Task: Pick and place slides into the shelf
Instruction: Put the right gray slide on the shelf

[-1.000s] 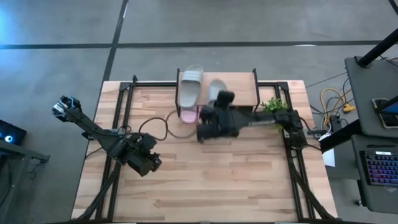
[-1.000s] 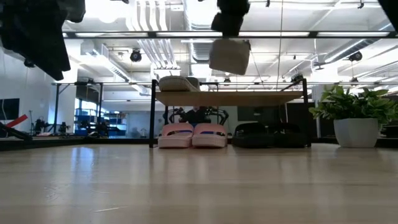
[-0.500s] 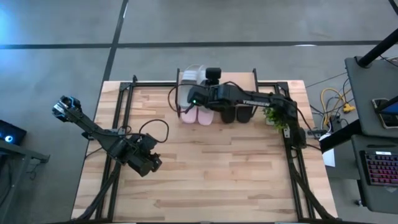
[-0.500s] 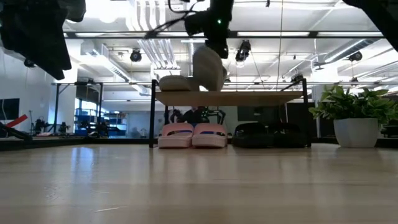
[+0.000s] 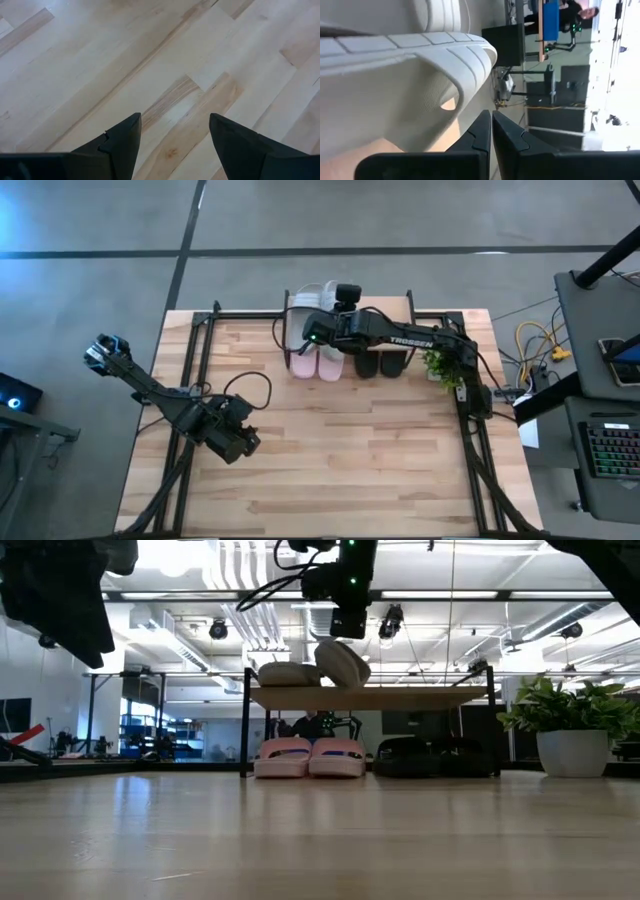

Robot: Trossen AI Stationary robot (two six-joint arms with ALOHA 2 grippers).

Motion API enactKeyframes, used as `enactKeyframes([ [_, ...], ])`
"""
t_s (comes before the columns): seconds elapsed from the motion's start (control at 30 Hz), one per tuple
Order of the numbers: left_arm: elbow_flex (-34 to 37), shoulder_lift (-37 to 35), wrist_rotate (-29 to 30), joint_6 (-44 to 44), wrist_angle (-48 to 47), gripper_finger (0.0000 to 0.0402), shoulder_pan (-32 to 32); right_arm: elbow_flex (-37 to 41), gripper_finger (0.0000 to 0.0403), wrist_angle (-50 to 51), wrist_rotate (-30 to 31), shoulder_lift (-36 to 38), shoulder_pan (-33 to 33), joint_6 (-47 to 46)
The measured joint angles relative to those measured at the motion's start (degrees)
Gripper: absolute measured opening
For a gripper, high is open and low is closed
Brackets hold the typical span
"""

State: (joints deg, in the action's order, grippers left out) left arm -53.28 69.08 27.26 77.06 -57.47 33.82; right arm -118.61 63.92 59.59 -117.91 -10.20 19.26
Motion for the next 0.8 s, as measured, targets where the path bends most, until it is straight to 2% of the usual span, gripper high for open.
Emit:
enactKeyframes([
  [0.23,0.00,0.00,-0.01,0.02,0.00,0.0221,0.00,0.00,0.0014,0.27,-0.05,1.01,0.92,-7.08],
  [0.3,0.00,0.00,-0.01,0.02,-0.02,0.0221,0.00,-0.25,0.0026,1.14,-2.00,1.74,1.48,-9.87],
  [0.43,0.00,0.00,-0.01,0.04,0.04,0.0221,0.00,-0.87,0.0071,4.68,-7.02,2.79,1.77,-19.56],
  [0.53,0.00,0.00,-0.01,0.20,0.08,0.0221,0.00,-0.92,0.0114,7.59,-7.42,3.54,1.99,-26.12],
  [0.67,0.00,0.22,-0.01,0.23,0.14,0.0221,0.00,-0.90,0.0160,7.73,-7.03,4.69,2.74,-26.80],
  [0.8,0.00,0.20,-0.01,0.26,0.40,0.0221,0.00,-0.97,0.0182,7.65,-7.04,4.92,2.90,-28.60],
])
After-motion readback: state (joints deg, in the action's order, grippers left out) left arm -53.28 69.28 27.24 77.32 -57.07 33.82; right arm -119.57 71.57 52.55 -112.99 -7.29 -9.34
